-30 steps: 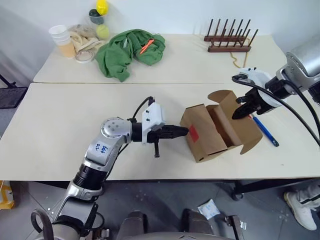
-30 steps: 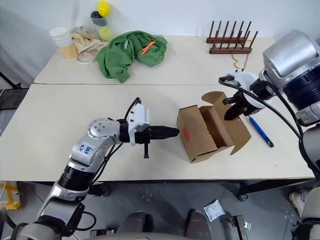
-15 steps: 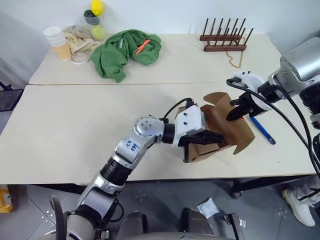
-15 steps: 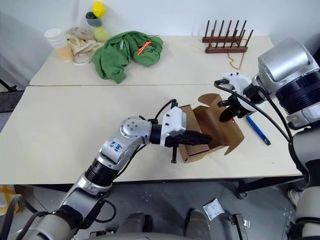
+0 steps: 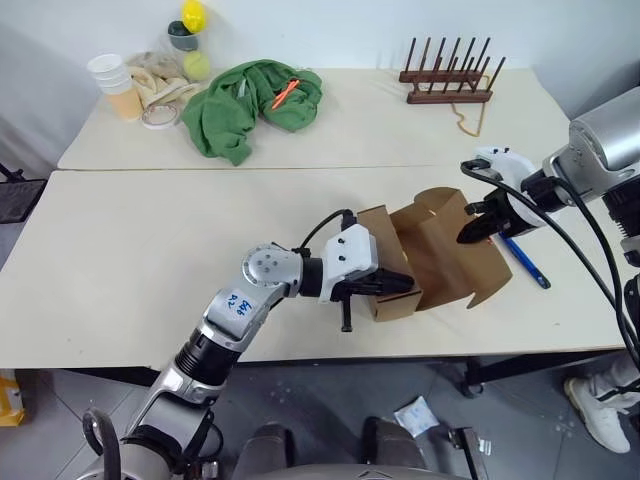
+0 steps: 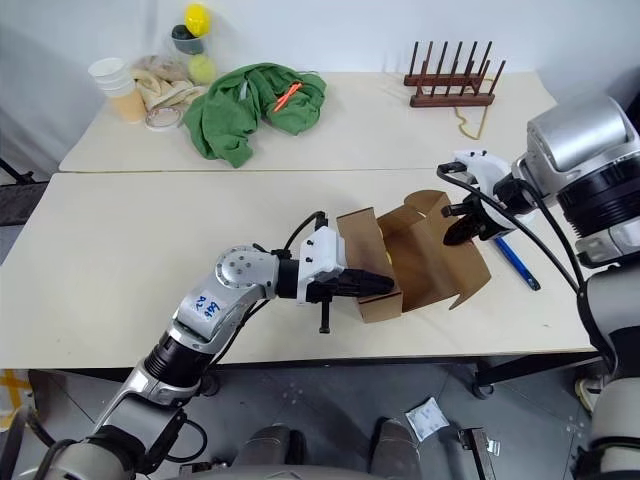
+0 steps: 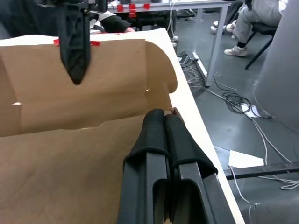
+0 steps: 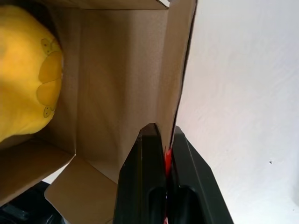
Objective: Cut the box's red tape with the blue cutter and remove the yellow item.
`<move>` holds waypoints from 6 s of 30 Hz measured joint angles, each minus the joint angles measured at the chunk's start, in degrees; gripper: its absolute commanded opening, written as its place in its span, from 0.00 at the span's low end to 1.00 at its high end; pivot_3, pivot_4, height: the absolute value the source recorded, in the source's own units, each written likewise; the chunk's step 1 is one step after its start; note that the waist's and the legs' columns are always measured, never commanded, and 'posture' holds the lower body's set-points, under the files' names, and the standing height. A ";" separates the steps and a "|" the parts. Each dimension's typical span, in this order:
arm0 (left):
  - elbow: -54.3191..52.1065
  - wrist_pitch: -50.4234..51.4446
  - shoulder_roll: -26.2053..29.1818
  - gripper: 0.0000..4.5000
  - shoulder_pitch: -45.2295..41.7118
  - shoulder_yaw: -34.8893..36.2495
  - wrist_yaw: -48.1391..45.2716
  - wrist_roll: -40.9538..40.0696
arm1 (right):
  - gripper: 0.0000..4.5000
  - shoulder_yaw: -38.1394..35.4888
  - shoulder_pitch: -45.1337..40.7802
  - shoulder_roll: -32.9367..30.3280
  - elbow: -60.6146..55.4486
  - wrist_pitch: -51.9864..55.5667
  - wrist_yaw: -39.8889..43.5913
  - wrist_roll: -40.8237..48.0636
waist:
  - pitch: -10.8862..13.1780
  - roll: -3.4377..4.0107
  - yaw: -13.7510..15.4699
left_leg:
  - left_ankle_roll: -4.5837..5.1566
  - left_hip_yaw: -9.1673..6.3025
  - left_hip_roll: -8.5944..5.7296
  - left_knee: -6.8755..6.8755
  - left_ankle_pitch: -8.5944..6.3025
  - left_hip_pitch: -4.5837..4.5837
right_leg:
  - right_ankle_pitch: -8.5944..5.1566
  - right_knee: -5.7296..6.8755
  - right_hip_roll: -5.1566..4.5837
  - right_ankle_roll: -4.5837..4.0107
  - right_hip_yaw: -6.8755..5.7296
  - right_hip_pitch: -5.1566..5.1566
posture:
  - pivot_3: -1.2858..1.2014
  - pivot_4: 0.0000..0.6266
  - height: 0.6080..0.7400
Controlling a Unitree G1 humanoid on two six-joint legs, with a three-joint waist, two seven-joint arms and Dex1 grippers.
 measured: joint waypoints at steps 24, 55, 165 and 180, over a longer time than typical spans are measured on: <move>-9.90 10.99 8.40 0.00 7.64 7.11 2.78 -3.45 | 0.00 -1.20 2.91 -1.04 -1.58 -0.01 -0.51 -1.21 | -0.04 0.06 1.51 | 0.00 0.00 -0.01 0.14 0.00 0.14 | 0.00 0.00 -0.01 0.00 0.03 0.23 | 0.52 0.24 1.00; -2.25 7.50 11.37 0.90 8.34 13.73 4.83 -3.76 | 1.00 -17.66 16.57 -8.91 -12.19 -8.17 -1.39 6.19 | -0.03 0.05 1.40 | 0.00 0.01 0.00 -0.06 0.00 -0.01 | 0.00 -0.09 0.00 0.00 -0.03 0.01 | 0.52 0.24 1.00; 31.90 -9.10 15.31 0.00 -4.16 38.55 -4.79 -6.43 | 1.00 -61.01 71.67 9.78 -49.40 -71.35 6.32 12.70 | 0.11 -0.24 1.02 | 0.05 -0.07 -0.01 0.04 -0.01 0.26 | 0.07 0.09 -0.01 0.07 -0.06 0.26 | 0.52 0.24 1.00; 17.87 1.02 23.44 0.82 18.68 46.84 7.01 -9.66 | 1.00 -55.78 66.67 11.31 -42.57 -75.29 12.27 10.97 | 0.02 -0.35 1.08 | 0.03 -0.03 0.02 -0.02 -0.02 0.38 | 0.06 0.15 0.01 0.07 -0.02 0.27 | 0.52 0.24 1.00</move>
